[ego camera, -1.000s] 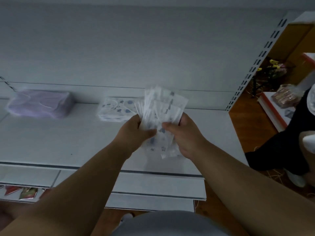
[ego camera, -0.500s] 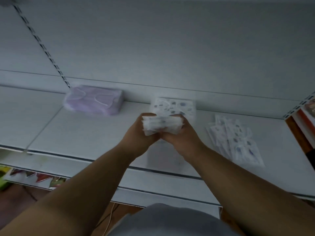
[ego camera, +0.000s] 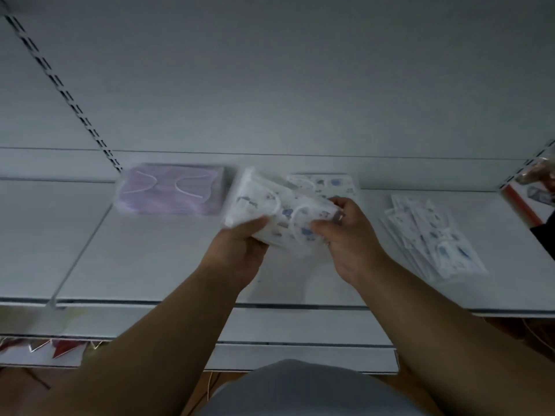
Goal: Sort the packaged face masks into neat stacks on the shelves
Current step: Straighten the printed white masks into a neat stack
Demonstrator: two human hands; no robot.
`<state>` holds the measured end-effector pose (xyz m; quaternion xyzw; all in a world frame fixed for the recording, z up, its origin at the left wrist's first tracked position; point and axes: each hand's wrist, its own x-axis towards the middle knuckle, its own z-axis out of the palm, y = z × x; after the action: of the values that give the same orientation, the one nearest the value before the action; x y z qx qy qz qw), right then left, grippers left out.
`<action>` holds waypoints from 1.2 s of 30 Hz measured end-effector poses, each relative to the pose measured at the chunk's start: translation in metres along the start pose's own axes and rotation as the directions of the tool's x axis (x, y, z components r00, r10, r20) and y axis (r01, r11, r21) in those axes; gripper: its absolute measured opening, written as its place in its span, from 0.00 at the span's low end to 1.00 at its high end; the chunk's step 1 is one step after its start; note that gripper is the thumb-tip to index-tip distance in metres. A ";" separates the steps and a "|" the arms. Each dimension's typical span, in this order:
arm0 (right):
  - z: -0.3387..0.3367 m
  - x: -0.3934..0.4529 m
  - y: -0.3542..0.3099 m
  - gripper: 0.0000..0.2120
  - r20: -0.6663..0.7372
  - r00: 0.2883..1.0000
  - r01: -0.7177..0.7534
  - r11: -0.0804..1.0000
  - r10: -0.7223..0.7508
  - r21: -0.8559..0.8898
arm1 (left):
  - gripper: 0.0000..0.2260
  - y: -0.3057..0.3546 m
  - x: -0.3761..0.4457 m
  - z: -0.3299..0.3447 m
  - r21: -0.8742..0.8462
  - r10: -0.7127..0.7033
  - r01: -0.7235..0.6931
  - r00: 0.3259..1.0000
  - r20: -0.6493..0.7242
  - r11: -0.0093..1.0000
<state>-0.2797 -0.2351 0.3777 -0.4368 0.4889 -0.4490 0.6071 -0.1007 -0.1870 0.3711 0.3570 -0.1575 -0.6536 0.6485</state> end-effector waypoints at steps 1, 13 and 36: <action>-0.003 0.002 -0.003 0.20 -0.031 0.998 0.052 0.994 -0.056 -0.095 | 0.26 0.006 0.001 -0.006 0.016 0.032 -0.031 0.998 -0.046 0.999; -0.020 -0.013 0.026 0.21 -0.039 0.993 0.093 0.927 -0.115 -0.363 | 0.18 -0.005 -0.014 -0.021 0.862 0.228 -0.090 0.973 -0.030 0.499; -0.024 -0.024 0.035 0.08 -0.046 0.961 0.210 0.829 -0.273 -0.518 | 0.09 -0.004 -0.014 -0.045 0.987 0.388 -0.134 0.908 0.157 -0.085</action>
<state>-0.3020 -0.2062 0.3450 -0.6121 0.5656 -0.4024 0.3787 -0.0750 -0.1617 0.3406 0.7278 -0.5813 -0.1681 0.3226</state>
